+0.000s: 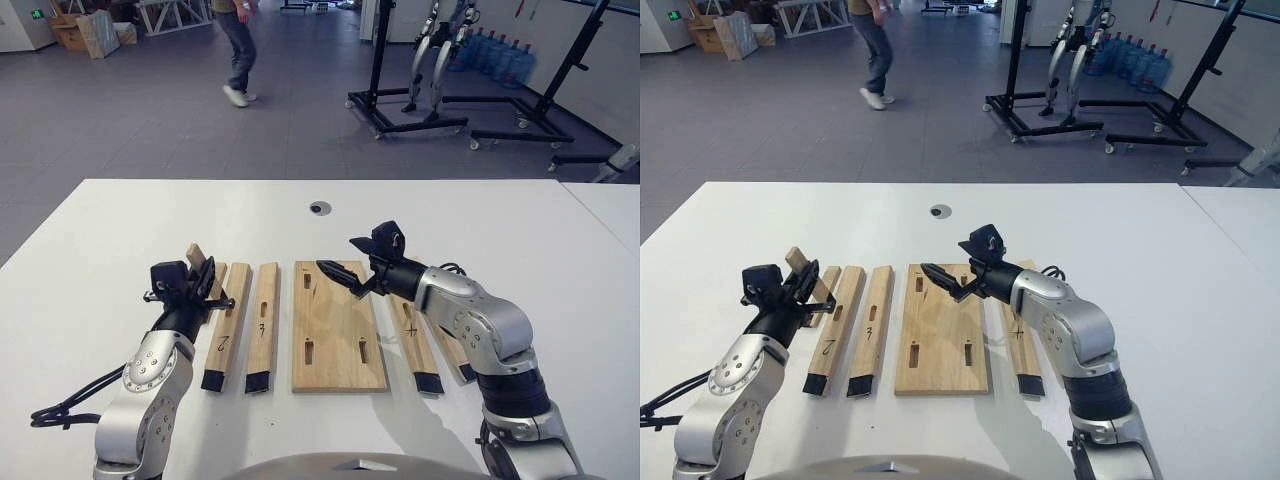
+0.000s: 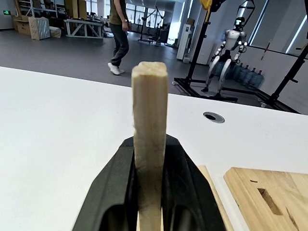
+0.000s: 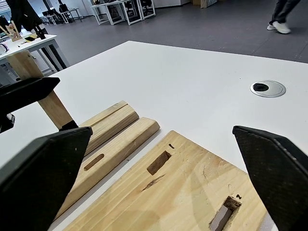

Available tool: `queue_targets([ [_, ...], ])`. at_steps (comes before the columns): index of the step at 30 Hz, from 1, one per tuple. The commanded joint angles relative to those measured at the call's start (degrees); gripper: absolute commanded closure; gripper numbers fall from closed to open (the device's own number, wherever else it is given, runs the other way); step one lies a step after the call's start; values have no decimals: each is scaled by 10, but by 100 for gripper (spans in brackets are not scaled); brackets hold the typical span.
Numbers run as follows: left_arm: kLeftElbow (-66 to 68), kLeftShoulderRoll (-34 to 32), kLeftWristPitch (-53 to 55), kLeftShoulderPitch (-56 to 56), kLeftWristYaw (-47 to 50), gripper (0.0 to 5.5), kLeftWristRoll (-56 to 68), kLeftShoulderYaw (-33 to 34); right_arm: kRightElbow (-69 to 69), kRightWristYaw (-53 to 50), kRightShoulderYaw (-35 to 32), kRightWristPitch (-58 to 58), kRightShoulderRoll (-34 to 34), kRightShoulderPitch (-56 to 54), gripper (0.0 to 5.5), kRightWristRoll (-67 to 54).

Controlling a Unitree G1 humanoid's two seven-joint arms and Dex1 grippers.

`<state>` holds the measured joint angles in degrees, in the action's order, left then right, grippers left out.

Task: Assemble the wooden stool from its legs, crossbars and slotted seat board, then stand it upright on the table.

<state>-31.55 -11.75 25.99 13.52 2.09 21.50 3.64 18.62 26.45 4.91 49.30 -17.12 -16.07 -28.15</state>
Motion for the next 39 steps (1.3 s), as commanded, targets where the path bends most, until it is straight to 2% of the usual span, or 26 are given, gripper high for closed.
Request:
queue_targets([
  [1,9,10,-7,0,-9,511,-18,-8,-4,2,4,-1,-1,-12,13,2],
  [12,33,27,-23,1,-30,511,-43,-13,4,0,12,1,2,-6,13,2],
  [21,119,20,-108,35,-62,511,-111,-36,4,0,15,-1,-2,-4,13,4],
  [29,167,42,-125,58,-87,511,-75,-8,6,-1,20,-8,-2,0,13,11],
  [39,186,35,-151,71,-90,511,-117,-21,6,0,23,-9,1,5,13,13],
])
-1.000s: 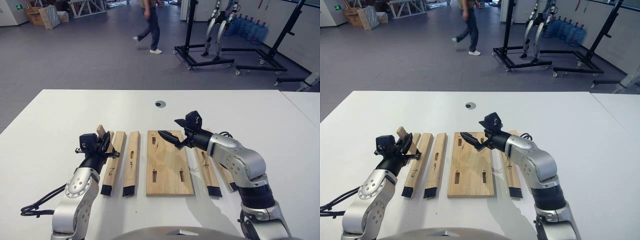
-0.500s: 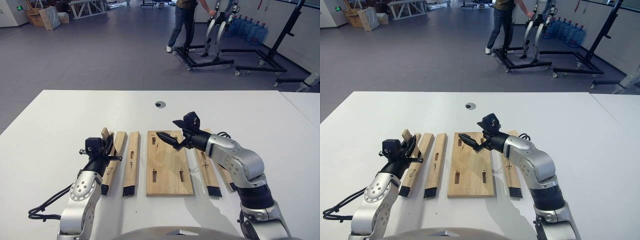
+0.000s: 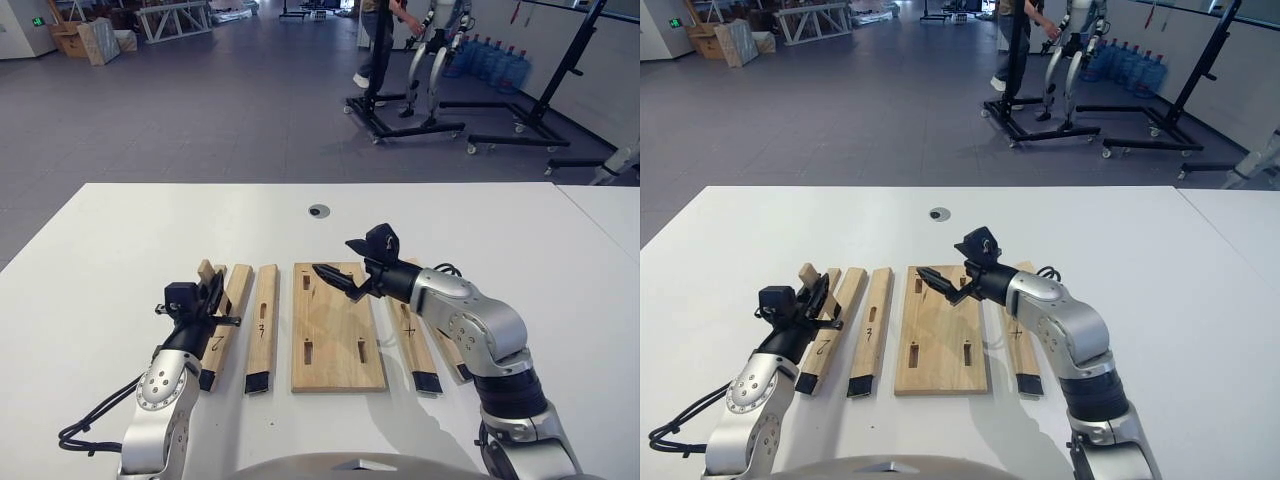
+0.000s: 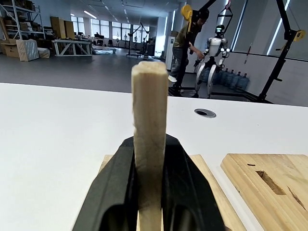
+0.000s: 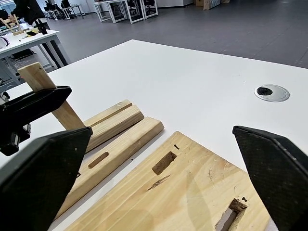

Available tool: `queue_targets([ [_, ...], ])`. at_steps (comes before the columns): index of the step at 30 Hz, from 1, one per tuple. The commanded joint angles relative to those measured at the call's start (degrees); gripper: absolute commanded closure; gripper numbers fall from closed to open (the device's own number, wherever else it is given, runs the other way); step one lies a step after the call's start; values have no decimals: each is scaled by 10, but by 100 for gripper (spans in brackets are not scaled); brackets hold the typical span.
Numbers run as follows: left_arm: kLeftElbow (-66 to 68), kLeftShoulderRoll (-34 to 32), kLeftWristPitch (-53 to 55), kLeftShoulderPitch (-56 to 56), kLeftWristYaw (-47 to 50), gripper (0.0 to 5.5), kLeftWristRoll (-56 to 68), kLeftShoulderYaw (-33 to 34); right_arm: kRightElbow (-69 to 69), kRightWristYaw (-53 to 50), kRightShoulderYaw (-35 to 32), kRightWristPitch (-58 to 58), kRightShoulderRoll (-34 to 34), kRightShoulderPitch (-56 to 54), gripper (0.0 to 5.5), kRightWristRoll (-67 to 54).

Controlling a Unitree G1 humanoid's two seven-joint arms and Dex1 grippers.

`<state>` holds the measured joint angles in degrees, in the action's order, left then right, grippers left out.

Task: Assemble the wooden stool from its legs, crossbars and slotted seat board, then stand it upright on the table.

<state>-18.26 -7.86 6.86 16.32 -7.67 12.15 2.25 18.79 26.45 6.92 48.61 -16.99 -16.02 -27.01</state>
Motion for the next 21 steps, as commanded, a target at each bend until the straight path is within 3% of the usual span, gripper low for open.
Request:
queue_targets([
  [1,54,-4,39,43,8,511,-27,-7,5,0,3,-2,0,4,13,2],
  [8,58,-8,28,55,9,511,-46,-6,5,0,3,-2,-1,4,13,2],
  [9,61,-8,28,53,9,474,-48,-7,5,-1,4,-2,0,4,10,2],
  [21,64,-6,34,36,11,305,-53,-4,3,-3,4,-3,2,4,10,4],
])
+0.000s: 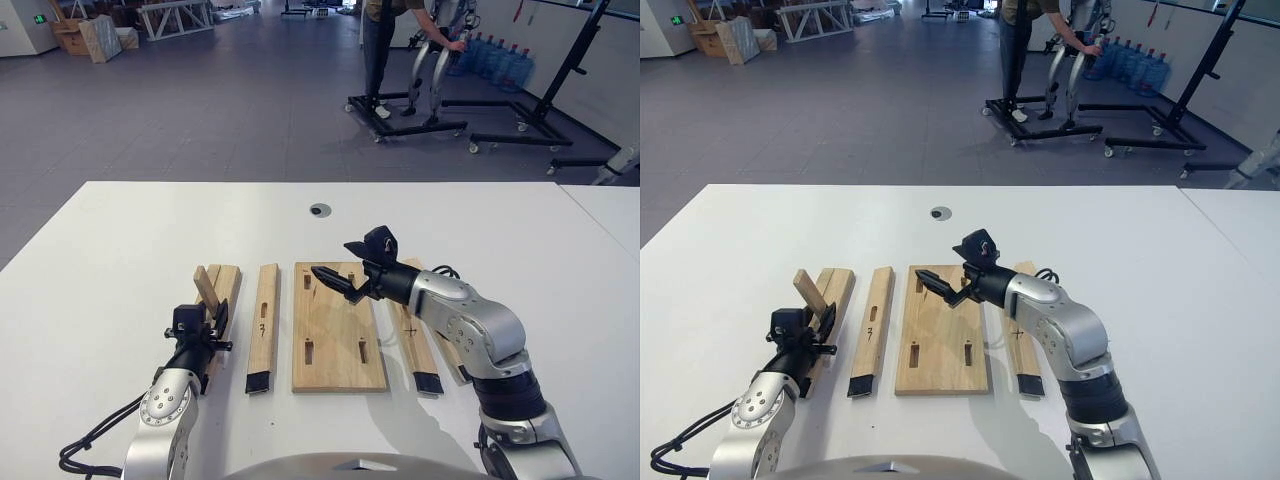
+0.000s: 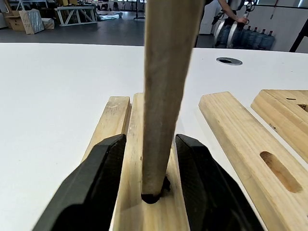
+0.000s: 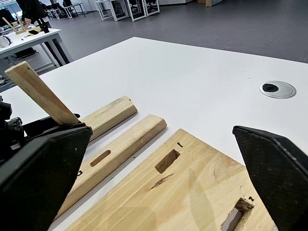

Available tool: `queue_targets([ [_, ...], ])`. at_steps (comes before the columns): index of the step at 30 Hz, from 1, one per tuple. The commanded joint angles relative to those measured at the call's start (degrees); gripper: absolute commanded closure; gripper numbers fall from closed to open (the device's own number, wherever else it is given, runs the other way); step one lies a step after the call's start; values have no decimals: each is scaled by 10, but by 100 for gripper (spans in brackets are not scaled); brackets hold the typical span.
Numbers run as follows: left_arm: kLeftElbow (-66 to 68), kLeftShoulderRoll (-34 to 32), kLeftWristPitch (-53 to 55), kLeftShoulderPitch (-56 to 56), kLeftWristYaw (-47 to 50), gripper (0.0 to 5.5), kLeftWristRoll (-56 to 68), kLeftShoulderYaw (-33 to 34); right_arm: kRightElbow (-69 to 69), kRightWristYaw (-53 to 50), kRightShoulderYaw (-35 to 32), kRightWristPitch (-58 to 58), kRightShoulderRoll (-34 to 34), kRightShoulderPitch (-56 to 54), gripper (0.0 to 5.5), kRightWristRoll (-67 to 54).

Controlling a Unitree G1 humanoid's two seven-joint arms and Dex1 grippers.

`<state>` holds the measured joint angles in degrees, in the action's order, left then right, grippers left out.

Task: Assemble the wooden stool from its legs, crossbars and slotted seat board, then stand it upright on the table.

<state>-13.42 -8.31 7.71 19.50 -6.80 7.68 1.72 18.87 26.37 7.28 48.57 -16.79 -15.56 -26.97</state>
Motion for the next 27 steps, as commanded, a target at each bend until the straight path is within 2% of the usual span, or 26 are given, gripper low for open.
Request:
queue_targets([
  [1,9,-2,28,1,2,285,-7,2,2,-2,1,-3,0,-1,10,4],
  [6,-63,-8,73,-27,2,274,10,11,1,-4,0,-3,2,-4,10,4],
  [13,-156,-36,188,-160,23,274,20,58,1,-9,1,-4,9,-7,10,4],
  [19,-226,-51,267,-223,26,274,43,75,3,-8,4,-4,13,-8,10,6],
  [27,-262,-49,368,-366,67,274,73,108,-4,-9,4,-10,18,-14,10,10],
])
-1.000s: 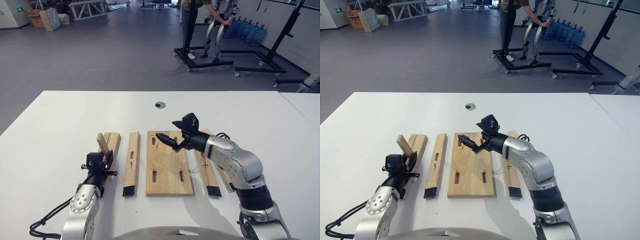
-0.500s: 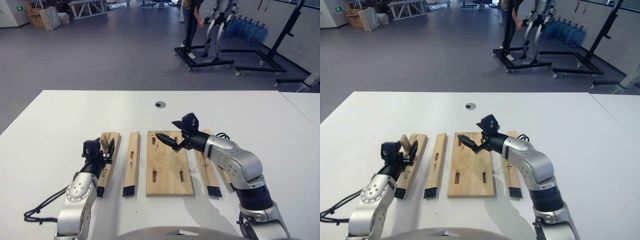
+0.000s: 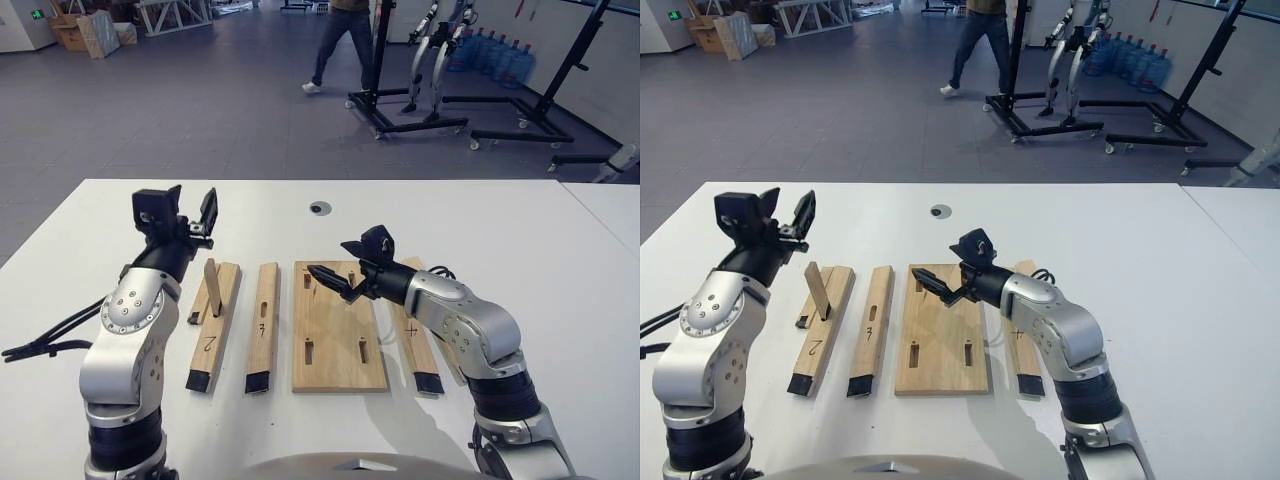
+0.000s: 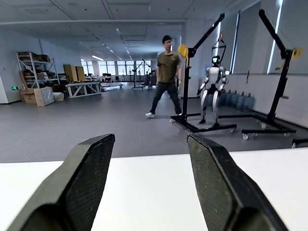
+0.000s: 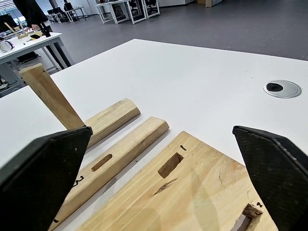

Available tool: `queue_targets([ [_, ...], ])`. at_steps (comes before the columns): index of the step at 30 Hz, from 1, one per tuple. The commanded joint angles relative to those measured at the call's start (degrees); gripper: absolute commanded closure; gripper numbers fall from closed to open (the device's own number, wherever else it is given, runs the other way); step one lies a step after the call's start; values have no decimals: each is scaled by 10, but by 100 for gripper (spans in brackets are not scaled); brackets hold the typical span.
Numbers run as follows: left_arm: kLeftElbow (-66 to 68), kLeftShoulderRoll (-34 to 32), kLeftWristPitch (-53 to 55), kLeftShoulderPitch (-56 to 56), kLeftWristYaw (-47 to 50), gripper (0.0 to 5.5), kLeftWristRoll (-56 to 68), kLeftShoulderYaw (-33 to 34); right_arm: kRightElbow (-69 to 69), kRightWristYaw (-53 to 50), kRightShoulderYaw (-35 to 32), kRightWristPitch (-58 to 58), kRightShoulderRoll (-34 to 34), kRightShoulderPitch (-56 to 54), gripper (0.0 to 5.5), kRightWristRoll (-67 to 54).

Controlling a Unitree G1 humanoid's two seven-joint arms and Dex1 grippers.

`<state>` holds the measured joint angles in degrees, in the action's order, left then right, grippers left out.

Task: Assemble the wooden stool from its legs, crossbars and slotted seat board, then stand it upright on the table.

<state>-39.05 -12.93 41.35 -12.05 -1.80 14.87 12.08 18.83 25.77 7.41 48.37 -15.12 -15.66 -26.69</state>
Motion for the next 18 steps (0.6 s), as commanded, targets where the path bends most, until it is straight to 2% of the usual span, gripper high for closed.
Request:
queue_targets([
  [1,-5,-3,37,-57,20,274,-1,1,-4,-3,3,-9,2,-13,10,8],
  [11,42,-5,24,-69,26,274,-40,-45,-8,-4,4,-11,8,-15,10,13],
  [18,66,2,7,-51,24,274,-56,-53,-2,-4,4,-6,8,-9,10,11],
])
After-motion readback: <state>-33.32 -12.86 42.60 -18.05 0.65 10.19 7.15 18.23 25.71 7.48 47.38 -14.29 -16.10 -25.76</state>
